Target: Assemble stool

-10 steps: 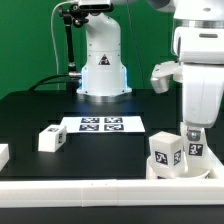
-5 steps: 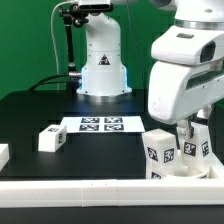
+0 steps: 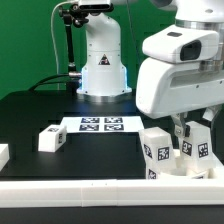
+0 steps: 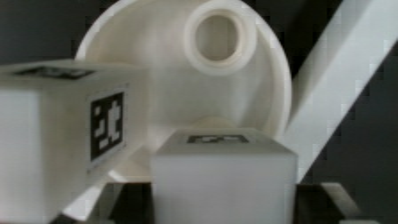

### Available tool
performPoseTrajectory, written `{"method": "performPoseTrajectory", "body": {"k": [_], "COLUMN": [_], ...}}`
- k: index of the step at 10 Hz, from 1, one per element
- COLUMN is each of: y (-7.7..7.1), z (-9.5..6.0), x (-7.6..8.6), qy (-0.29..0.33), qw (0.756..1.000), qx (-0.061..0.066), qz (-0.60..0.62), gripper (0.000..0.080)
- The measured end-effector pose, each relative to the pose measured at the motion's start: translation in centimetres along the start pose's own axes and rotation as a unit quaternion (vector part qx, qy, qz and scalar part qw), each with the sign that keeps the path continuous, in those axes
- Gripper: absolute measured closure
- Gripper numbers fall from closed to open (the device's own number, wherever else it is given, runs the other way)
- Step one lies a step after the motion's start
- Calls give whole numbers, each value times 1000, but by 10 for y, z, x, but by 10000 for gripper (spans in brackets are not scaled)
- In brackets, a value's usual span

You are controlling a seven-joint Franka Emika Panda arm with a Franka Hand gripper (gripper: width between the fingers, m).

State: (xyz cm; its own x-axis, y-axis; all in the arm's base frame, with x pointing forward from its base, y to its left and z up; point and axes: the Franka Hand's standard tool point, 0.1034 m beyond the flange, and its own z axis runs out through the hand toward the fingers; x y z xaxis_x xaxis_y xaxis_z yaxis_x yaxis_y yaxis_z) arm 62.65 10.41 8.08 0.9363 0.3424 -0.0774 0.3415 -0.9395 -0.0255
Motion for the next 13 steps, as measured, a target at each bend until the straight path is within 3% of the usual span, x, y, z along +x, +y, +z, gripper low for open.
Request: {"method": "performPoseTrajectory", "body": {"k": [6,9,12,13], "y": [-6,-8,-8,-7], "z": [1,1,0,0], "x": [4,5,8,9], "qy": [15,11,11,13], "qw": [974,938,887,860], "qx": [9,28,51,60], "qz": [225,345,458,506], "gripper": [463,463,463,463]}}
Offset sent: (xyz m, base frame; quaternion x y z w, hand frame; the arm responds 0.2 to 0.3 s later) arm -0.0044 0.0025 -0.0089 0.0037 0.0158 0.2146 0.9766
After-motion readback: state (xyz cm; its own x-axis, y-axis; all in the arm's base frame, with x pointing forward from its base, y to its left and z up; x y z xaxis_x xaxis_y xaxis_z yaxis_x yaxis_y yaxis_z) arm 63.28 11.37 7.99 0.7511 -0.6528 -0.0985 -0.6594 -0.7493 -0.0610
